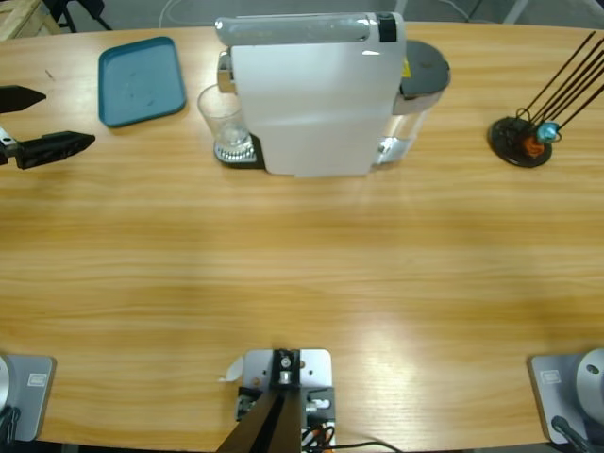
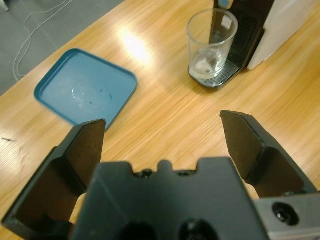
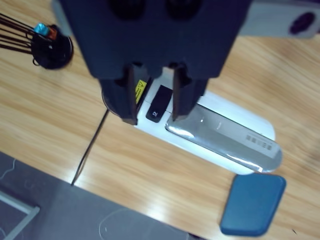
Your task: Pour coffee
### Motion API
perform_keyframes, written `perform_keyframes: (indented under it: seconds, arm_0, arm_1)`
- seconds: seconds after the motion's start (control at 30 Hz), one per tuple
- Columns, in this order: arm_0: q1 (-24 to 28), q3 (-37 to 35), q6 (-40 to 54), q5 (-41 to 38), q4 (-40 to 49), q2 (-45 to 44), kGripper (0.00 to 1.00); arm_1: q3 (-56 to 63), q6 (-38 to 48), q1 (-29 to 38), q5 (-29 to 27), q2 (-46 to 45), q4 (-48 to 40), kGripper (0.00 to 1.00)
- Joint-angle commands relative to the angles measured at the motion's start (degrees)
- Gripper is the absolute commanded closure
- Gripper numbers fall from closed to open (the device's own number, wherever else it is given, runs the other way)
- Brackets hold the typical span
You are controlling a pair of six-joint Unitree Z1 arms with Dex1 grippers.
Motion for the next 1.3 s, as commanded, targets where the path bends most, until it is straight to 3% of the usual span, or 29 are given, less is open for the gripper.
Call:
perform_keyframes:
  seconds: [0.03, 0.33, 1.3]
  arm_0:
    - [-2.1, 1.9, -2.1, -2.5, -1.7, 3.2, 0.000]
    - [-2.2, 1.9, -2.1, -7.1, -6.0, 5.5, 0.000]
    - [-2.5, 2.5, -2.0, -8.0, -6.4, 7.7, 0.000]
  arm_1:
    - [-4.4, 0.5, -2.8, 5.1, 8.5, 5.3, 1.000]
    - [-5.7, 0.7, -3.1, 7.0, 10.0, 6.7, 1.000]
    - [-5.1, 1.7, -4.5, 6.4, 12.4, 7.9, 1.000]
